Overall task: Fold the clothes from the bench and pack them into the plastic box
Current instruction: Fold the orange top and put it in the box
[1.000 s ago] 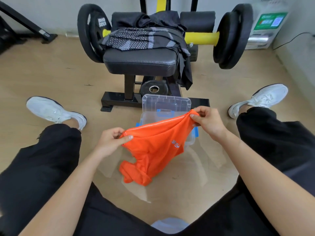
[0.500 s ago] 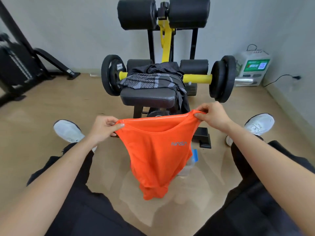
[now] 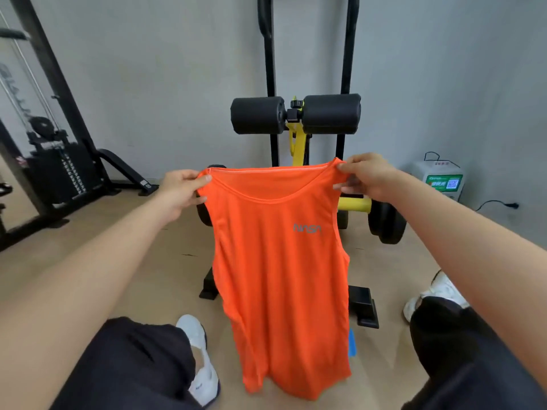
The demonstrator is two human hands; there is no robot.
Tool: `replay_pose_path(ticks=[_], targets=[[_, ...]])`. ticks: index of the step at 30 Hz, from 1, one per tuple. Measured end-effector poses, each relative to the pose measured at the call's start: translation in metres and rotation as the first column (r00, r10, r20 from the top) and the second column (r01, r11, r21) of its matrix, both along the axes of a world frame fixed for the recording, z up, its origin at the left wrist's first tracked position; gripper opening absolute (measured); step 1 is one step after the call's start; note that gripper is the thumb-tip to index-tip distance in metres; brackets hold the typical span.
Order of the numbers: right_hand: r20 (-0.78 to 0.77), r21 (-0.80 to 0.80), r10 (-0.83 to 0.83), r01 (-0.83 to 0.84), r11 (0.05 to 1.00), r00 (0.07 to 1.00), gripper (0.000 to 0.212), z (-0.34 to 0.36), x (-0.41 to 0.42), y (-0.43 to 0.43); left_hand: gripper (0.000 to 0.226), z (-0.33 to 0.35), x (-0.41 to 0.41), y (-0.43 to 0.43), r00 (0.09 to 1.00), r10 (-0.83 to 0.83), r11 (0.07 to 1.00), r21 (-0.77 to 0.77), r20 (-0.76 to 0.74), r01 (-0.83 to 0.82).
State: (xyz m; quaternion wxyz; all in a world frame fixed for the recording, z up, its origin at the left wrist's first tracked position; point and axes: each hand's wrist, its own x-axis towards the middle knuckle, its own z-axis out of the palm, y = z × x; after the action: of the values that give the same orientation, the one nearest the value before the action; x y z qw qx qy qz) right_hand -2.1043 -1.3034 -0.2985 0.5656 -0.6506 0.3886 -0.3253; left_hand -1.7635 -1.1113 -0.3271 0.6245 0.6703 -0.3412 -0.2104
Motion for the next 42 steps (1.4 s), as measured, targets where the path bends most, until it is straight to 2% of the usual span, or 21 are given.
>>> replay_pose_path(ticks=[4,11,18,25,29,34,37,39,42], targets=[[0.115,0.093,-0.045,0.034,0.995,0.992,0.01,0.016,0.026,-0.007,0.01,0.016,0.012,-0.023,0.985,-0.006,0.999,-0.043,-0.171,-0.001],[0.157,-0.005,-0.113,0.116,0.993,0.981,0.014,0.055,0.053,-0.026,0.014,0.056,0.045,-0.07,0.968,-0.056,0.993,-0.112,-0.246,0.029],[0.187,-0.065,-0.18,0.195,0.979,0.966,0.021,0.083,0.09,-0.076,0.014,0.09,0.065,-0.141,0.987,-0.038,0.988,-0.154,-0.159,0.013],[0.149,-0.118,-0.271,0.29,0.95,0.951,0.022,0.061,0.138,-0.154,0.015,0.066,0.094,-0.22,0.997,0.056,0.987,-0.148,-0.049,-0.063],[0.121,-0.245,-0.33,0.35,0.904,0.936,0.023,0.034,0.176,-0.209,0.011,0.036,0.122,-0.271,0.996,0.082,0.987,-0.141,0.017,-0.079],[0.086,-0.306,-0.278,0.291,0.907,0.957,0.02,-0.01,0.217,-0.265,0.009,-0.011,0.155,-0.318,0.983,0.152,0.985,-0.103,0.108,-0.141],[0.157,-0.299,-0.254,0.291,0.909,0.954,0.021,-0.028,0.229,-0.288,0.011,-0.029,0.161,-0.335,0.968,0.198,0.978,-0.102,0.154,-0.184],[0.172,-0.271,-0.234,0.274,0.923,0.957,0.02,-0.041,0.23,-0.294,0.01,-0.041,0.16,-0.342,0.973,0.153,0.987,-0.066,0.171,-0.144],[0.043,-0.271,-0.18,0.185,0.945,0.983,0.019,-0.062,0.219,-0.29,0.008,-0.063,0.158,-0.335,0.982,0.062,0.998,0.021,0.179,-0.067]])
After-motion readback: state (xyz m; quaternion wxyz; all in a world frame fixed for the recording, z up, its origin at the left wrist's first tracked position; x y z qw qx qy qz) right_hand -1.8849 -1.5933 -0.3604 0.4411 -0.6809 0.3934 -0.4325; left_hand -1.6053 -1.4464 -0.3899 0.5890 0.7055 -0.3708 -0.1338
